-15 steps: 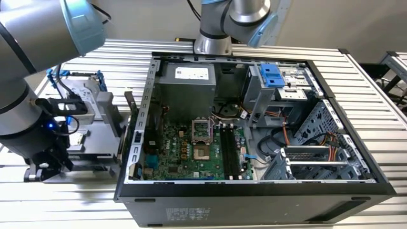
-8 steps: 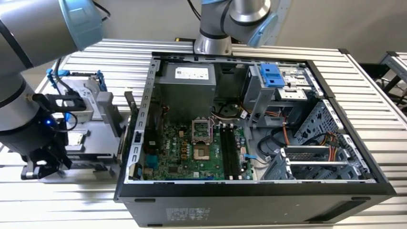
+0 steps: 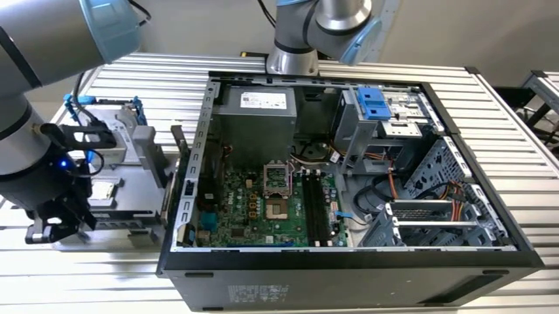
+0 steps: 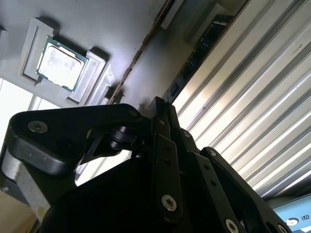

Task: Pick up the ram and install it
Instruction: 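Pick up the ram and move it above insertion slot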

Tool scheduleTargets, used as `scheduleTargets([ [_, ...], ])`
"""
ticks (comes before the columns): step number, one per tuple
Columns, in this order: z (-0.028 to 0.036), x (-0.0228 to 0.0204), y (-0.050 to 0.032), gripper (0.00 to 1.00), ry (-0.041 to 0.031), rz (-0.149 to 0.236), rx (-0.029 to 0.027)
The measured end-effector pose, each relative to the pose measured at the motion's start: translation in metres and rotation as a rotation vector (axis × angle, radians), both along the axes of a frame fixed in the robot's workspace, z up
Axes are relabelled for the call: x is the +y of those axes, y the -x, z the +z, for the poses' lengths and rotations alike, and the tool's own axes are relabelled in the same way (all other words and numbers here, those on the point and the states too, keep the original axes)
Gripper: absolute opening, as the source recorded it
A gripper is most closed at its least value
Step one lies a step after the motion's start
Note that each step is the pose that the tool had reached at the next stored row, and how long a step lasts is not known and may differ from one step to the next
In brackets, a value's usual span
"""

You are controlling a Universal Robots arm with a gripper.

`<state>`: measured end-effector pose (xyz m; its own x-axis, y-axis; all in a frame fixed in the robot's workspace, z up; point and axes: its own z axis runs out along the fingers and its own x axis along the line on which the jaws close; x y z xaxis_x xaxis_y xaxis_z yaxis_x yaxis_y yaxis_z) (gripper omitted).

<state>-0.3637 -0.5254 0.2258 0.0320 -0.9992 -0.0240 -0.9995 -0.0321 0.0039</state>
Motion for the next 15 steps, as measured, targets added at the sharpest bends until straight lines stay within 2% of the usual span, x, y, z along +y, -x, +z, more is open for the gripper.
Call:
scheduleTargets([
  [15,0.0170,0.0000,0.0000,0.00,0.0000,-0.014,0.0000],
])
